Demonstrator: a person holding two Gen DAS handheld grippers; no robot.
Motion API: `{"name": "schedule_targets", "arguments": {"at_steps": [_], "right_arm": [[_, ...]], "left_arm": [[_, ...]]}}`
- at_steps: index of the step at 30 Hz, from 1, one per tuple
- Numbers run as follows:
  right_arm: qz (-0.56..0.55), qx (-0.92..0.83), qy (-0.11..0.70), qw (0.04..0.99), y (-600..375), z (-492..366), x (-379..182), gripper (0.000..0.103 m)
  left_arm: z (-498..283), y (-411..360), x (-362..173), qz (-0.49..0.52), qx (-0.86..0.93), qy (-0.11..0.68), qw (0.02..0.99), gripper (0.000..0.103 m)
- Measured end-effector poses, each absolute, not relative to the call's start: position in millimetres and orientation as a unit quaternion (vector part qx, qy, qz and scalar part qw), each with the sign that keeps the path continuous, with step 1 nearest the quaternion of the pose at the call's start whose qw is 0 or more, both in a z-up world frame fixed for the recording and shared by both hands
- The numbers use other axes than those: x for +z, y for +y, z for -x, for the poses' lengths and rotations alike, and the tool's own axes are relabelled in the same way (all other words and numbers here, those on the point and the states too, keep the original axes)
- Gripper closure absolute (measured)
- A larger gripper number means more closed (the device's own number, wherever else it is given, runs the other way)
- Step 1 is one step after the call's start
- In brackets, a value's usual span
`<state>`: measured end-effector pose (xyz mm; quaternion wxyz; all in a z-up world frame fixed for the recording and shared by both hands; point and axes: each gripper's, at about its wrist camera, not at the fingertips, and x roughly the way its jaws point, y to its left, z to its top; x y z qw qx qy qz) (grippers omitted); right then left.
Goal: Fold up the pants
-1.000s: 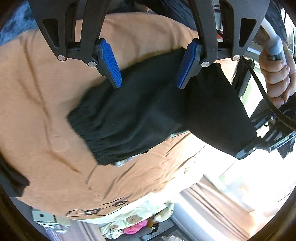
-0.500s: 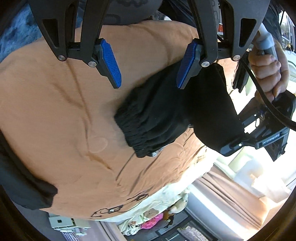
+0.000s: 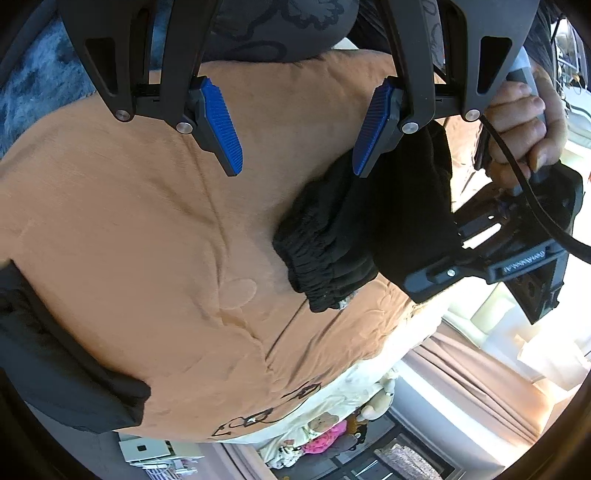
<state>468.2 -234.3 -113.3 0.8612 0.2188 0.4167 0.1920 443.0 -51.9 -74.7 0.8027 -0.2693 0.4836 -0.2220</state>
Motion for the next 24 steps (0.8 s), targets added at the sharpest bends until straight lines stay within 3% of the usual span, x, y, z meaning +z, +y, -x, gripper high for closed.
{"name": "schedule_targets", "arguments": {"at_steps": [1,3,6,24], "right_arm": [[-0.219,0.191,0.417,0.861,-235.5,-467.9,-112.9,0.042],[-0.219,0.192,0.418,0.861,-236.8,-468.5,-111.8,0.042],[-0.216,0.196,0.417,0.861,-234.9,-469.4,-108.6,0.042],[-0.135,0.216,0.422,0.87,-178.4,-490.0,-92.3,0.042]], "left_arm": [[-442.7,-54.6,-77.9,0.27,-0.227,0.491,0.797,0.077],[-438.5,-53.5,-78.7,0.278,-0.239,0.491,0.791,0.049],[-432.1,-43.3,-71.5,0.271,-0.229,0.478,0.804,0.034],[-400.0,90.7,-87.1,0.31,-0.119,0.463,0.822,0.033]]}}
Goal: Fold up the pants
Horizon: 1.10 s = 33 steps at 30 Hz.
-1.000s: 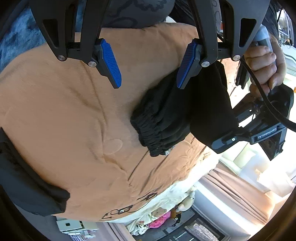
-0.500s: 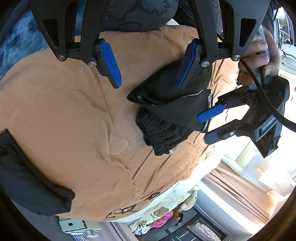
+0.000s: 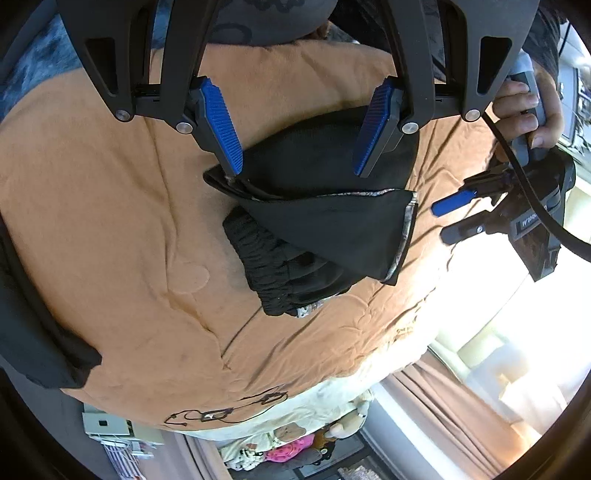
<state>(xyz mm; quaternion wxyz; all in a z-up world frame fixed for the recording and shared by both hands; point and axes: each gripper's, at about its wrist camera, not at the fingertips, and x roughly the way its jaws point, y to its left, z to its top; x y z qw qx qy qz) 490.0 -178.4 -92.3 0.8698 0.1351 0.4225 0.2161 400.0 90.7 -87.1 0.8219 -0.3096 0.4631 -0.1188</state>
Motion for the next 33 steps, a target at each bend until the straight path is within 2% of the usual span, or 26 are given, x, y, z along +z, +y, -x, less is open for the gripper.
{"name": "schedule_targets", "arguments": {"at_steps": [5,21,31,32,33], "right_arm": [[-0.121,0.203,0.433,0.87,-173.9,-498.7,-92.8,0.042],[-0.082,0.183,0.468,0.861,-179.6,-521.7,-100.6,0.042],[-0.042,0.198,0.492,0.847,-177.7,-533.9,-117.9,0.042],[-0.039,0.199,0.493,0.846,-177.5,-534.9,-119.9,0.042],[-0.037,0.2,0.494,0.845,-177.5,-537.1,-122.7,0.042]], "left_arm": [[-399.5,114.4,-106.4,0.325,-0.105,0.474,0.812,0.028],[-423.2,149.4,-171.3,0.321,-0.06,0.509,0.797,0.028],[-444.3,155.0,-180.7,0.298,-0.054,0.492,0.816,0.028],[-444.4,155.0,-179.3,0.296,-0.052,0.49,0.819,0.032],[-444.3,155.7,-177.4,0.294,-0.051,0.486,0.822,0.045]]}}
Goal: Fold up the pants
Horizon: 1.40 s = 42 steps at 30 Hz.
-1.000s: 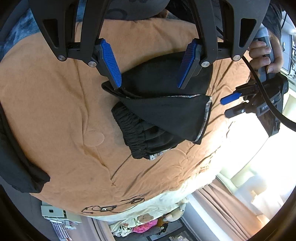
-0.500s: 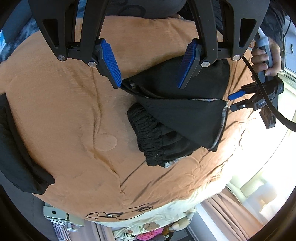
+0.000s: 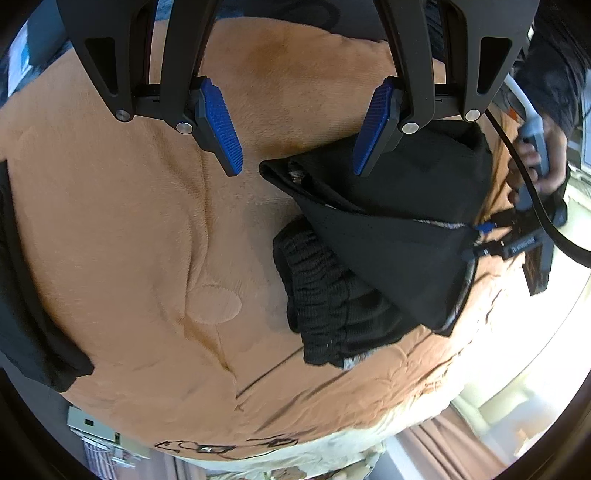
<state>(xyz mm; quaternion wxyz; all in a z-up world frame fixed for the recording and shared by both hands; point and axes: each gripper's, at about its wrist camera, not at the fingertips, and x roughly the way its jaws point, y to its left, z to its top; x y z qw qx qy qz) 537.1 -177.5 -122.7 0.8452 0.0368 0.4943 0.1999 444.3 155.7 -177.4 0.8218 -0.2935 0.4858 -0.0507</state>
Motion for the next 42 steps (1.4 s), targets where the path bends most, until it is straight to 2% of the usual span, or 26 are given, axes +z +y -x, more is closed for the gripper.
{"name": "schedule_targets", "arguments": {"at_steps": [1,3,6,12,14,15,17,19,32,42], "right_arm": [[-0.036,0.201,0.495,0.845,-177.6,-538.6,-124.4,0.042],[-0.031,0.202,0.494,0.845,-177.1,-542.1,-128.0,0.042],[-0.025,0.209,0.491,0.845,-176.3,-545.6,-133.0,0.042],[-0.022,0.234,0.473,0.849,-174.3,-543.4,-135.5,0.045],[-0.021,0.246,0.47,0.848,-173.1,-542.4,-136.3,0.064],[-0.019,0.251,0.469,0.847,-172.3,-541.7,-137.6,0.069],[-0.014,0.253,0.468,0.847,-171.7,-541.1,-139.3,0.086],[-0.019,0.259,0.465,0.847,-173.5,-540.0,-139.8,0.091],[-0.043,0.286,0.452,0.844,-181.2,-531.0,-135.5,0.095],[-0.066,0.302,0.448,0.839,-189.4,-534.3,-137.4,0.095]], "left_arm": [[-444.4,156.5,-175.5,0.291,-0.051,0.484,0.823,0.053],[-444.9,158.9,-172.7,0.295,-0.055,0.483,0.822,0.077],[-444.2,162.4,-160.9,0.306,-0.068,0.471,0.825,0.088],[-452.6,156.4,-121.2,0.307,-0.093,0.444,0.837,0.091],[-460.2,153.1,-109.5,0.308,-0.103,0.437,0.839,0.091],[-465.5,151.2,-103.1,0.308,-0.107,0.434,0.84,0.091],[-474.9,148.1,-93.3,0.307,-0.112,0.428,0.843,0.091],[-487.3,145.4,-83.6,0.305,-0.115,0.422,0.846,0.091],[-574.1,106.8,-53.6,0.299,-0.138,0.416,0.848,0.092],[-636.4,76.5,-70.6,0.267,-0.131,0.446,0.844,0.093]]}}
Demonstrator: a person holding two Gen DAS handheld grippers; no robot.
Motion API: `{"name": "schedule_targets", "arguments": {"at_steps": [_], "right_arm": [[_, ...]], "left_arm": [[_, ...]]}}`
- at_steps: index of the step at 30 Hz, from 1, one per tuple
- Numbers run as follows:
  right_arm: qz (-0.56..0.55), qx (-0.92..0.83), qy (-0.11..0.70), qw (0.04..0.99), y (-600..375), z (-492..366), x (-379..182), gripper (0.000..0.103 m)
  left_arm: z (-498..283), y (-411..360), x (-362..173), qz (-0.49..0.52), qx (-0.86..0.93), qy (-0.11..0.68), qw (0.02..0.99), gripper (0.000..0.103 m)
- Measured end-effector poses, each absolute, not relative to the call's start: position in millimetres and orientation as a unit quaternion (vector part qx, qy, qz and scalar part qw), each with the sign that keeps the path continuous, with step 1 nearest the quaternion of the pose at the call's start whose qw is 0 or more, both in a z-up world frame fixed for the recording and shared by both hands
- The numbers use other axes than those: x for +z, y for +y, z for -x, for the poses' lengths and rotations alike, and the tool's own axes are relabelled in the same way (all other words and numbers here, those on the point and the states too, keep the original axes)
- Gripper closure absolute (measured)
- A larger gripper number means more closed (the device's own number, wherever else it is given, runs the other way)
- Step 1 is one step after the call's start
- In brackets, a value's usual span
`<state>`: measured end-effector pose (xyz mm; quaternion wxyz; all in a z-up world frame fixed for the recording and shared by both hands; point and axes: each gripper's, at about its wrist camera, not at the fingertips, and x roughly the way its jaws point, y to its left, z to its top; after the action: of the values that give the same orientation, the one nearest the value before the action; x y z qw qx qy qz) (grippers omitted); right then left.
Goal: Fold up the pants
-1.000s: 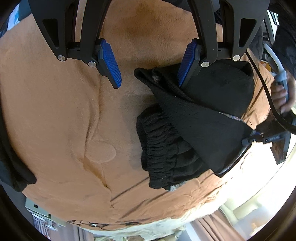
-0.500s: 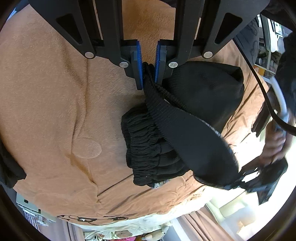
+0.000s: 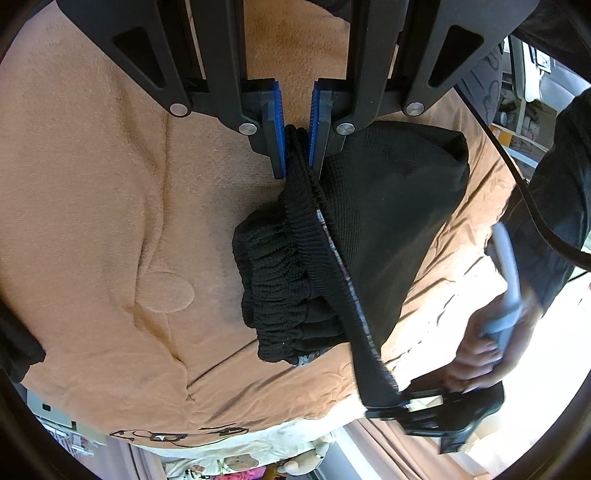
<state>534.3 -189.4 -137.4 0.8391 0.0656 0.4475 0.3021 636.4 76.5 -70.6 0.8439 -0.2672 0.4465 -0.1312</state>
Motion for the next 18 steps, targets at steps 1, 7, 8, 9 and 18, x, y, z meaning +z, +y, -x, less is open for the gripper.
{"name": "schedule_targets", "arguments": {"at_steps": [1,7,8,9,18], "right_arm": [[-0.068,0.303,0.447,0.839,-190.3,-534.4,-137.5,0.095],[-0.078,0.309,0.447,0.836,-194.7,-536.3,-138.6,0.095],[-0.081,0.309,0.448,0.835,-195.4,-536.8,-139.2,0.095],[-0.083,0.308,0.449,0.835,-195.5,-537.4,-139.9,0.095],[-0.095,0.302,0.458,0.831,-197.4,-543.0,-142.6,0.095]], "left_arm": [[-641.9,73.9,-73.9,0.265,-0.129,0.45,0.843,0.093],[-663.2,59.3,-87.3,0.246,-0.116,0.471,0.839,0.093],[-665.6,58.1,-88.3,0.241,-0.11,0.475,0.839,0.091],[-667.9,57.2,-89.3,0.236,-0.102,0.481,0.838,0.081],[-637.4,72.9,-82.0,0.221,-0.09,0.475,0.847,0.046]]}}
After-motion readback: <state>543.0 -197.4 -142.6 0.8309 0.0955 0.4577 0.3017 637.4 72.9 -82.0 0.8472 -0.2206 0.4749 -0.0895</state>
